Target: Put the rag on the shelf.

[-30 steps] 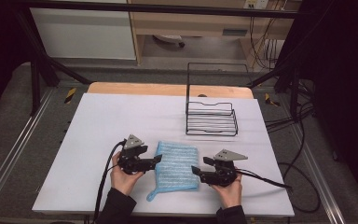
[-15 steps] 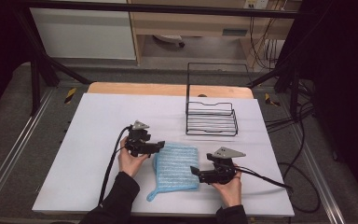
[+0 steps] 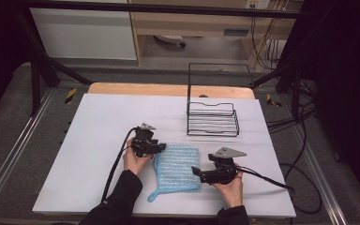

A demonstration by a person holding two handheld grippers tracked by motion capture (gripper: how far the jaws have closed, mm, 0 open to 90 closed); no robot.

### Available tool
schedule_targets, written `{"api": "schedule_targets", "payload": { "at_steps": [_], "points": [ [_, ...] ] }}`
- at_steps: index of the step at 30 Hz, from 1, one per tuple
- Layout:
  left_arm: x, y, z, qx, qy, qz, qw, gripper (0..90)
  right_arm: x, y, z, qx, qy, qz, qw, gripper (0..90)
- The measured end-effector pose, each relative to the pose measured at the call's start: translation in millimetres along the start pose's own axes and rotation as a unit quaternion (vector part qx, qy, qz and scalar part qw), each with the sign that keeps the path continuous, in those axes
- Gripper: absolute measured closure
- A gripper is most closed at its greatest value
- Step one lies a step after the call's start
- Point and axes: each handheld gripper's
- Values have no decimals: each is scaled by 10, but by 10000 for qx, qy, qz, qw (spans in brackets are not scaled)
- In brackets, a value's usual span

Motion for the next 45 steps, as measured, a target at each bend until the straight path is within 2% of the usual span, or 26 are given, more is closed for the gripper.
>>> {"api": "schedule_targets", "payload": {
  "at_steps": [4,9,15,17,22,24,26,27,28,30,32,33,35,45],
  "points": [
    [15,-7,16,5,-52,-58,10000,622,3,13,6,16,15,1,10000,111],
    [32,-11,23,-105,-146,-100,9998,678,4,61,22,99,67,38,9999,111],
    [40,-8,39,-123,-103,-140,9998,690,8,176,63,172,154,133,9996,119],
    [41,-5,56,-71,-53,-167,9998,707,46,255,81,144,73,85,9998,125],
    [49,-5,82,18,18,-172,9998,729,115,360,89,128,49,50,9999,144],
    [50,-4,83,17,27,-176,9998,735,159,420,102,191,70,54,9998,171],
    [51,-2,91,34,53,-187,9998,744,217,472,133,211,-6,18,9998,195],
    [53,-1,100,33,77,-179,9998,744,247,491,152,223,-65,-15,9997,221],
    [55,1,112,62,114,-179,9998,749,312,514,198,248,-155,-78,9995,290],
    [57,3,126,102,150,-181,9997,752,336,517,215,235,-174,-109,9995,321],
    [56,1,123,119,138,-187,9997,756,434,510,271,282,-253,-293,9989,407],
    [55,0,120,114,124,-188,9997,756,434,510,271,282,-253,-293,9989,407],
    [54,-2,113,119,95,-188,9997,756,497,494,301,317,-260,-428,9982,476],
    [57,-14,112,136,95,-128,9998,757,579,449,363,469,-79,-661,9967,590]
  ]
}}
Point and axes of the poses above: each handheld gripper's, and its own axes: x roughly forward along the jaws, y roughly out of its top, z roughly to its right, and after that the axes turned 13 degrees about x, right-handed
